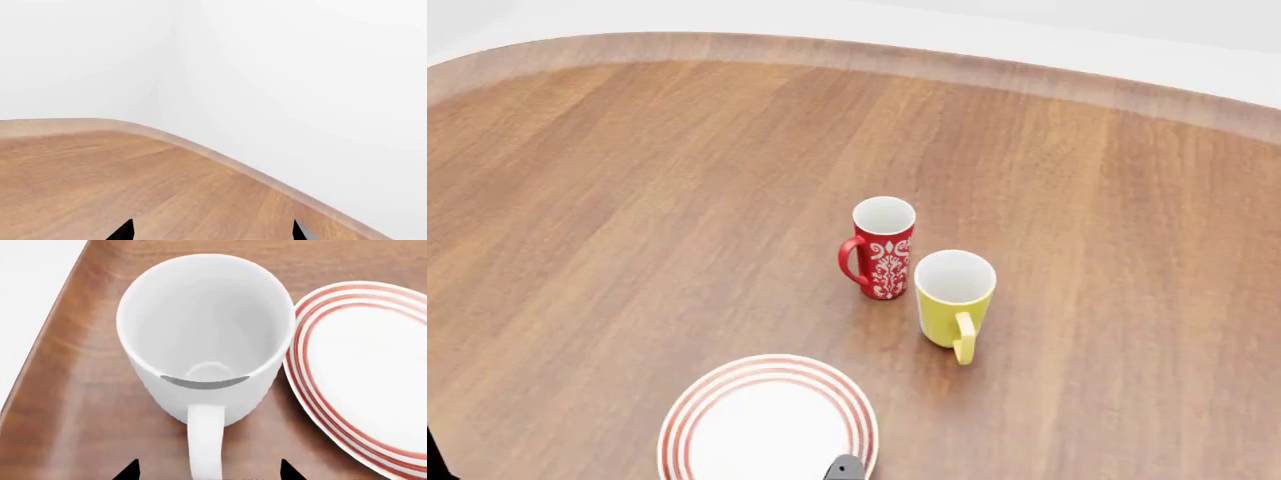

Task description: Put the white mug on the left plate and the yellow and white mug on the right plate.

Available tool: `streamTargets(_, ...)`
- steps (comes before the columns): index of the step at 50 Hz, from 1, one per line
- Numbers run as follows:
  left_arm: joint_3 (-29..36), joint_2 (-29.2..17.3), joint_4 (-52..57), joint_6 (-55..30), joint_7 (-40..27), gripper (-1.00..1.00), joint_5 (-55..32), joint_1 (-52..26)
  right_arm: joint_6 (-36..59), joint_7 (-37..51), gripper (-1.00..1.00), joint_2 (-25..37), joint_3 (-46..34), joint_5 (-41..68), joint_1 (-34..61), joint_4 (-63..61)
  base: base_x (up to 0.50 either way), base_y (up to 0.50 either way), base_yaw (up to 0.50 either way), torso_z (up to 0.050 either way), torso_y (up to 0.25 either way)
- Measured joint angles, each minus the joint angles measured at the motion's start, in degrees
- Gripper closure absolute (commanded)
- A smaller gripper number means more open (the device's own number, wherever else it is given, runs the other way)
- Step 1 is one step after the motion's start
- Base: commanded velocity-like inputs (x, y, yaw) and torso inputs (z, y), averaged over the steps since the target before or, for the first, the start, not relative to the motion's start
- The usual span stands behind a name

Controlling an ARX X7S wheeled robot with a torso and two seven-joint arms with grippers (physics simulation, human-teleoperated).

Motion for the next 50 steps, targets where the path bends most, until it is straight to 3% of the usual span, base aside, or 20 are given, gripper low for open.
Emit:
streamTargets(24,-0.3,-0.6,0.9,0.4,-0.7,-1.0,-0.7,0.6,-1.7,-1.3,-1.0,-1.7,-1.3,-0.4,0.6,5.1,0.0,0.0,0.0,0.0,0.0)
streamTargets(25,-0.3,-0.6,0.9,0.4,-0.7,-1.0,-0.8,0.7,-1.7,-1.3,1.0,-1.7,-1.4,-0.4,0.7,5.2,0.0,0.0,0.0,0.0,0.0)
streamTargets(50,0.9,-0.7,0.2,0.8,-0.9,-1.0,-0.1,0.1,-8.1,2.2,1.0,-0.4,-0.2,-2.3,-0.2,3.2,0.0,0.0,0.0,0.0,0.0)
